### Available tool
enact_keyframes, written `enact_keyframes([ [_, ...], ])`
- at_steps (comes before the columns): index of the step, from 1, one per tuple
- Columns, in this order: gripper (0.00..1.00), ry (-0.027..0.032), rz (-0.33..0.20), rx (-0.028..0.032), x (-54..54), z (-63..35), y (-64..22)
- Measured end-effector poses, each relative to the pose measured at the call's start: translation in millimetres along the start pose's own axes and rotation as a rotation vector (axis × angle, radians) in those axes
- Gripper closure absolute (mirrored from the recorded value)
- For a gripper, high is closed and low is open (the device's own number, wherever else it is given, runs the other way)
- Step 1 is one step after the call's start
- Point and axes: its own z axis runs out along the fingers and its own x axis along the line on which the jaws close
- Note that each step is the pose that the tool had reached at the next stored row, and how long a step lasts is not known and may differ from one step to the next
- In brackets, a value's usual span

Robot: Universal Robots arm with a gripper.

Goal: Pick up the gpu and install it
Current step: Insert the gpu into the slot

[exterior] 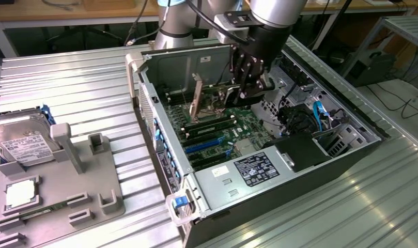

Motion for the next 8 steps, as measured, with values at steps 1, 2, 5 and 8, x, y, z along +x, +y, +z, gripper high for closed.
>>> enact_keyframes([
  [1, 0.72, -0.0001, -0.003, -0.0001, 0.0, 0.2, 1.2],
  [2, 0.72, -0.0001, -0.005, -0.0002, -0.1, 0.5, 2.3],
  [5, 0.72, 0.0002, -0.011, -0.0005, -0.1, 4.0, 7.8],
  [8, 0.72, 0.0004, -0.016, -0.0007, 0.2, 9.7, 10.3],
])
